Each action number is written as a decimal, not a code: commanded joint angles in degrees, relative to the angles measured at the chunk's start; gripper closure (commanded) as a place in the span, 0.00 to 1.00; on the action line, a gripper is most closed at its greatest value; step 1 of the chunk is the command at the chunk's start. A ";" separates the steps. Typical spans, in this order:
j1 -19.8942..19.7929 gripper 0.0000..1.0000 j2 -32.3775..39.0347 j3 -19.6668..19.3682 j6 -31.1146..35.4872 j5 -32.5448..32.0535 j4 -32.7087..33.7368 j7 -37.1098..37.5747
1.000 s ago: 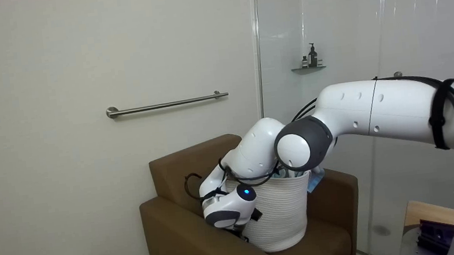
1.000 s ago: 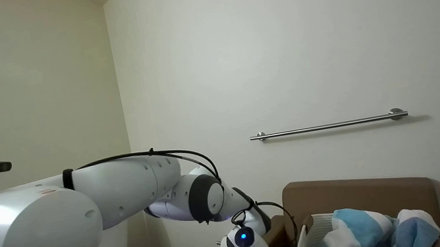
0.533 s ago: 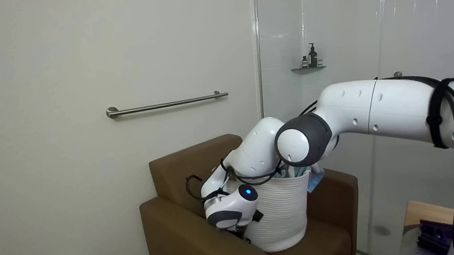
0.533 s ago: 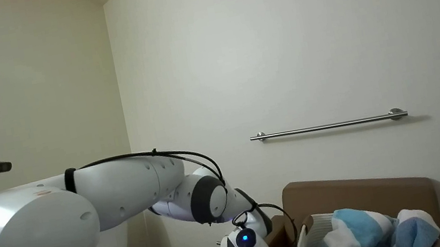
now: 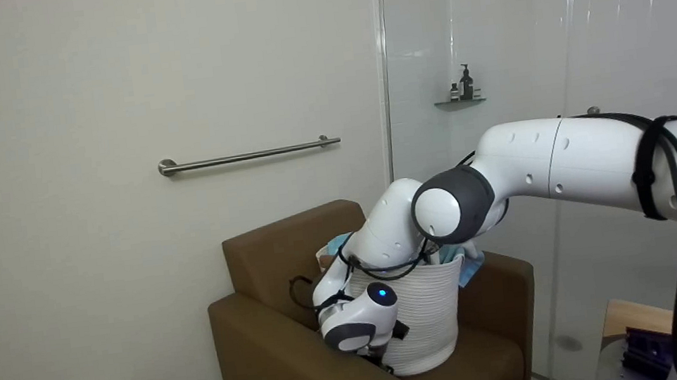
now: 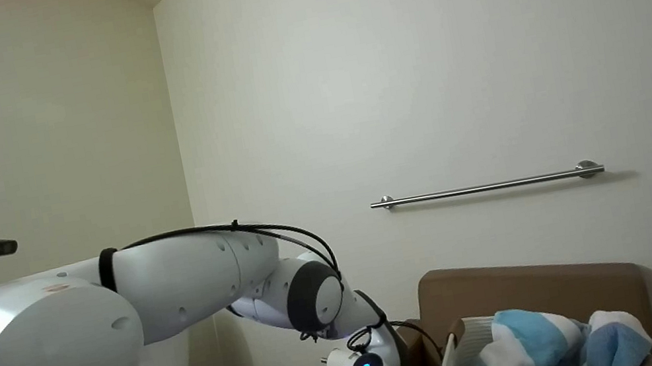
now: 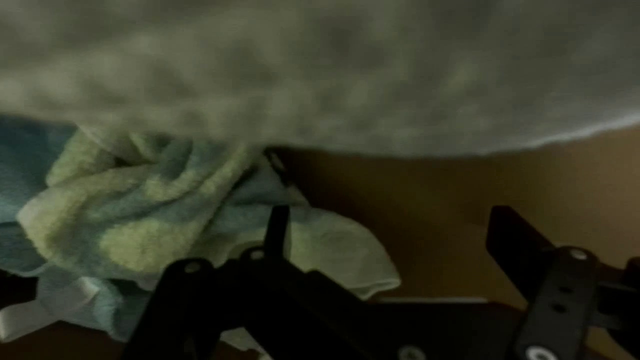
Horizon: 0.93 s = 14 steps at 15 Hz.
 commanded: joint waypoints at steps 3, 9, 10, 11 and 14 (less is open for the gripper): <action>-1.61 0.00 0.00 1.82 -3.15 -1.58 -0.40 -4.97; -1.85 0.00 -0.08 1.44 -7.78 -1.37 0.20 -5.52; -1.45 0.00 -0.09 1.22 -8.44 -5.21 -0.67 -1.16; -0.54 0.00 -0.09 -0.05 -9.29 -5.73 -0.42 -0.19; 3.77 0.27 -0.15 -6.88 -15.41 -5.61 1.83 3.49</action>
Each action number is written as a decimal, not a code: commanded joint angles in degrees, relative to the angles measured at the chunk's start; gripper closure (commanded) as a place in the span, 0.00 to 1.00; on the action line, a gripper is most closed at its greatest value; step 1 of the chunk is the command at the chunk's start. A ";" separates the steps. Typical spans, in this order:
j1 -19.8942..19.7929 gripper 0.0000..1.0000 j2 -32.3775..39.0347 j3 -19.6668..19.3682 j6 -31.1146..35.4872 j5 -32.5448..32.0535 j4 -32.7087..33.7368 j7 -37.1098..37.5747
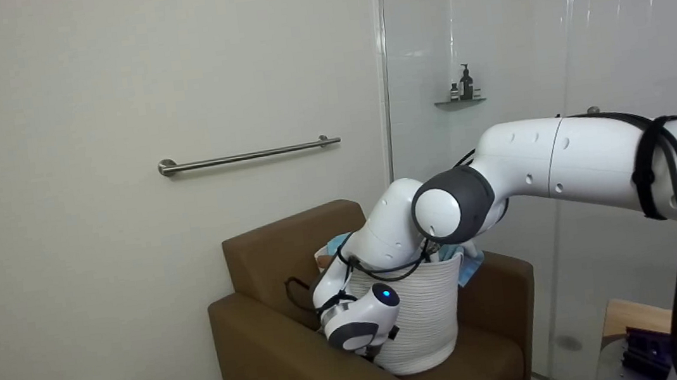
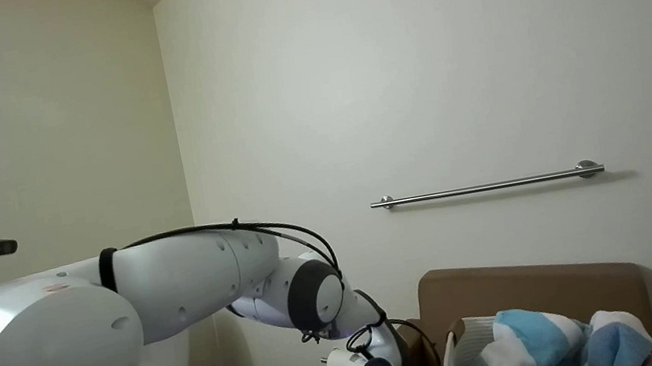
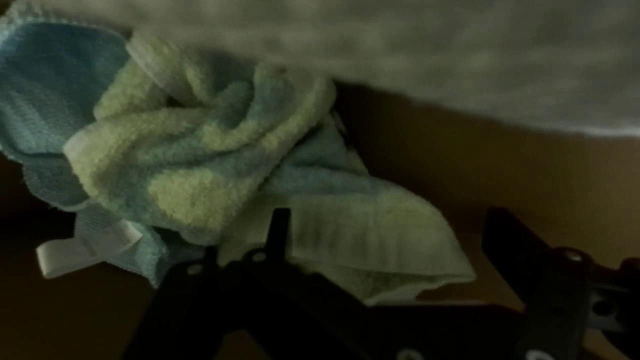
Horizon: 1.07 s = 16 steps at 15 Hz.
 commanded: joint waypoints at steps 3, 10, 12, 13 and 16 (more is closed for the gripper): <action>6.44 0.42 -0.37 -10.82 -11.09 0.57 3.82 5.98; 2.72 0.87 -0.60 -5.37 -12.30 -4.99 1.90 5.87; 1.88 0.90 -0.62 -4.19 -12.00 -5.71 1.71 4.83; 1.79 0.92 -0.62 -4.00 -11.90 -5.86 1.64 4.83; 1.48 0.90 -0.62 -3.69 -12.26 -6.75 1.40 4.83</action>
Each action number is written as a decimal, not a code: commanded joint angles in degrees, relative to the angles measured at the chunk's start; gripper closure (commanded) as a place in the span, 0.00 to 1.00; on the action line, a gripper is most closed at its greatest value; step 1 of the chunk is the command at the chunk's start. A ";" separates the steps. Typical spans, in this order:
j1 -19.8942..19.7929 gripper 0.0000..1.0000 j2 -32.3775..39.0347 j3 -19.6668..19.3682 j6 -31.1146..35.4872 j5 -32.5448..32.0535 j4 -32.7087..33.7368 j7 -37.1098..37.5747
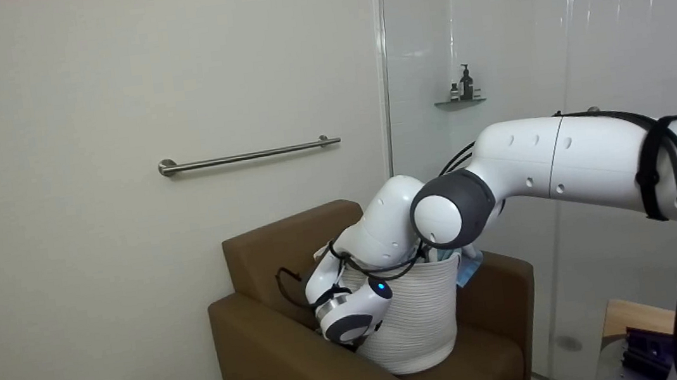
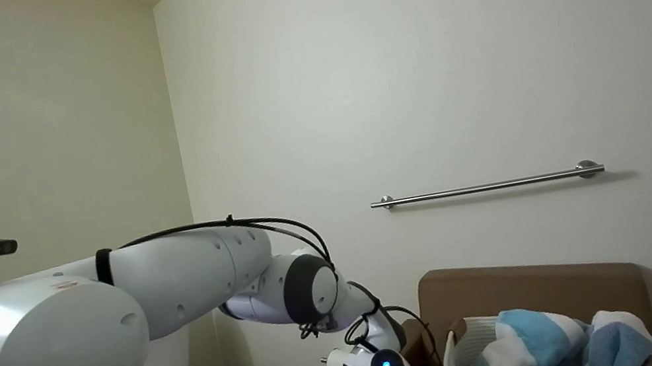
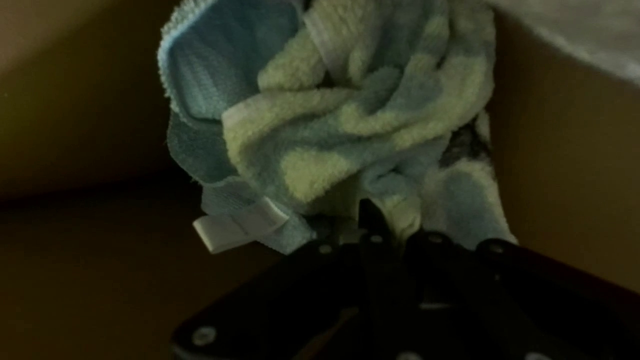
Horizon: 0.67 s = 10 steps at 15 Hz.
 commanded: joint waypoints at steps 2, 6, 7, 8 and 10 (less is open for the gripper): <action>-0.83 0.90 0.00 -0.69 -5.24 -2.09 -0.12 0.01; 0.87 0.88 -0.24 -6.94 -12.92 13.42 4.79 -10.67; 1.27 0.87 -0.33 -8.40 -14.96 18.38 4.99 -14.13; 1.85 0.87 -0.37 -10.35 -17.38 23.38 5.03 -17.58; 2.00 0.87 -0.42 -13.19 -22.63 33.43 4.28 -24.86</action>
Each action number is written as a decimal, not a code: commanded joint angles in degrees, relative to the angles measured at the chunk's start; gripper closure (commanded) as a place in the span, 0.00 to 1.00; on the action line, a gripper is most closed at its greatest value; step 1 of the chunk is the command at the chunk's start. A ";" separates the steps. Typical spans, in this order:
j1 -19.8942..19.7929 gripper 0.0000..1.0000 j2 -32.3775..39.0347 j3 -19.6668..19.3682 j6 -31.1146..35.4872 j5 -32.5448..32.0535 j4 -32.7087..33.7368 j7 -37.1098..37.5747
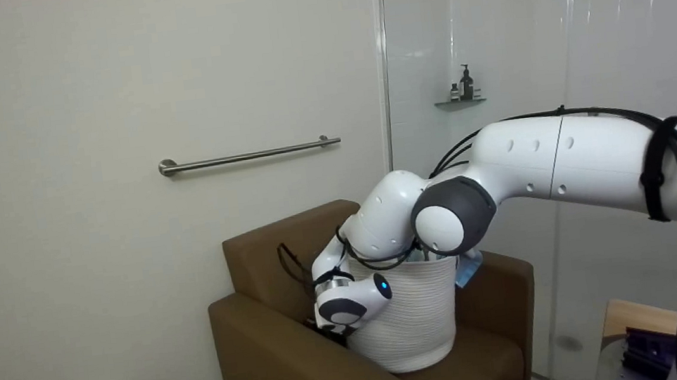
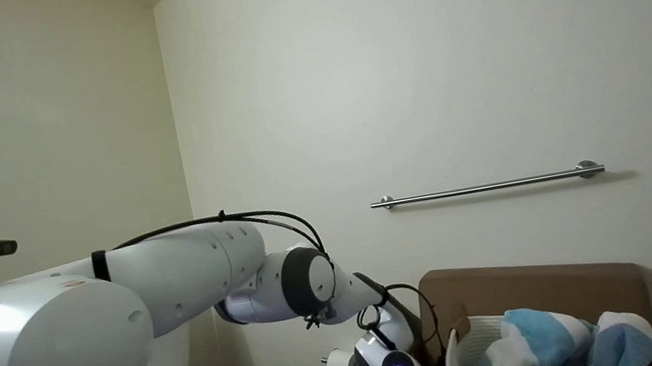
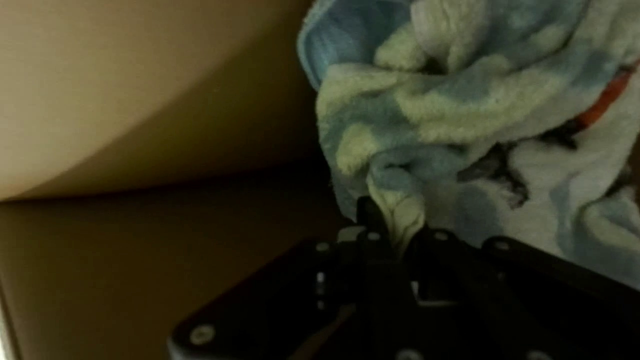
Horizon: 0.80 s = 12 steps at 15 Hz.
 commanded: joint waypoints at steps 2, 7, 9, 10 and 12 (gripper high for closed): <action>-0.58 0.88 -0.01 -6.68 -15.04 21.35 -2.54 -18.75; -11.63 0.89 -0.21 5.40 -27.88 19.43 -6.32 -35.91; -15.20 0.89 -0.44 10.11 -34.91 19.40 -10.17 -44.46; -16.25 0.88 -0.55 11.99 -38.35 19.38 -12.08 -48.91; -18.69 0.88 -0.59 15.16 -46.25 19.27 -16.01 -57.58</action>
